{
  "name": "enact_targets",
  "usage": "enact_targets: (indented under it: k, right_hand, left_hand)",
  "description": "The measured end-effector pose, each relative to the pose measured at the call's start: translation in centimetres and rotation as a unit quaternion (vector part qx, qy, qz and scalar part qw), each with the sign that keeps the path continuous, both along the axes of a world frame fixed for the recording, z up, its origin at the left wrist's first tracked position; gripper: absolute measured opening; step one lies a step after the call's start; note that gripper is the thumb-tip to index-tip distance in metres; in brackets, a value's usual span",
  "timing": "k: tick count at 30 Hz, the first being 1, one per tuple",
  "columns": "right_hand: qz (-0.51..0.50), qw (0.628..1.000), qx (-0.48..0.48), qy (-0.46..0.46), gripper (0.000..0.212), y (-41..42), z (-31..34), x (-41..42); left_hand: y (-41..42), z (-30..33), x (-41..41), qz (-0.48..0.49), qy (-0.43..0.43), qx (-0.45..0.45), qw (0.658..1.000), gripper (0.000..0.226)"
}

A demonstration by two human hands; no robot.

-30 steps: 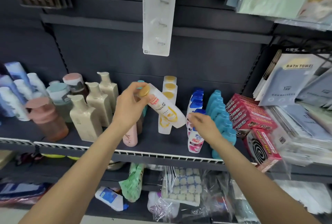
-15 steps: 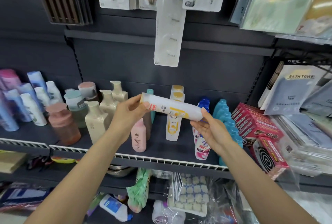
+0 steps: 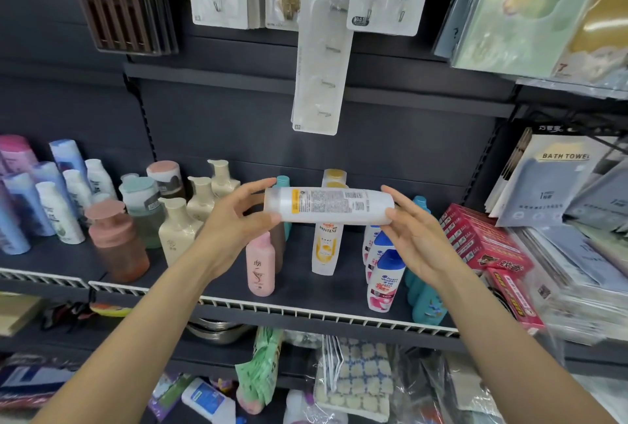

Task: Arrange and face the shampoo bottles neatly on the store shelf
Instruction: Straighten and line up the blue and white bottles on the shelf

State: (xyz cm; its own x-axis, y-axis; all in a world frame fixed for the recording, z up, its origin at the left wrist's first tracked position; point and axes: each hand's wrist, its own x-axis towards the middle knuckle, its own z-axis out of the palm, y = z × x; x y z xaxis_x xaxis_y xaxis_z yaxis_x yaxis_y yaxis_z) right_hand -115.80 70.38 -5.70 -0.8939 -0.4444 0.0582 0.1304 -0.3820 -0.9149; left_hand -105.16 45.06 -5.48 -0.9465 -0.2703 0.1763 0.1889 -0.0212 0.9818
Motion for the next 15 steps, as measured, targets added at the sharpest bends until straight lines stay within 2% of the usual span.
enact_targets:
  k: [2, 6, 10, 15]
  right_hand:
    - [0.005, 1.000, -0.006, 0.010, 0.056, 0.1, 0.4, 0.1]
    - [0.006, 0.999, -0.023, 0.039, 0.051, -0.3, 1.1, 0.0]
    - [0.002, 0.998, -0.038, 0.046, 0.062, -0.7, 1.7, -0.1]
    - [-0.007, 0.998, -0.034, 0.048, 0.064, -1.0, 1.5, -0.3]
  left_hand:
    - [-0.2, 0.0, 0.1, -0.014, 0.014, -0.005, 1.000, 0.053]
    - [-0.3, 0.0, -0.2, -0.018, 0.044, 0.004, 0.999, 0.055]
    - [-0.3, -0.2, -0.5, -0.011, 0.057, 0.009, 0.998, 0.053]
    - [-0.4, -0.8, -0.9, 0.001, 0.051, 0.005, 0.999, 0.052]
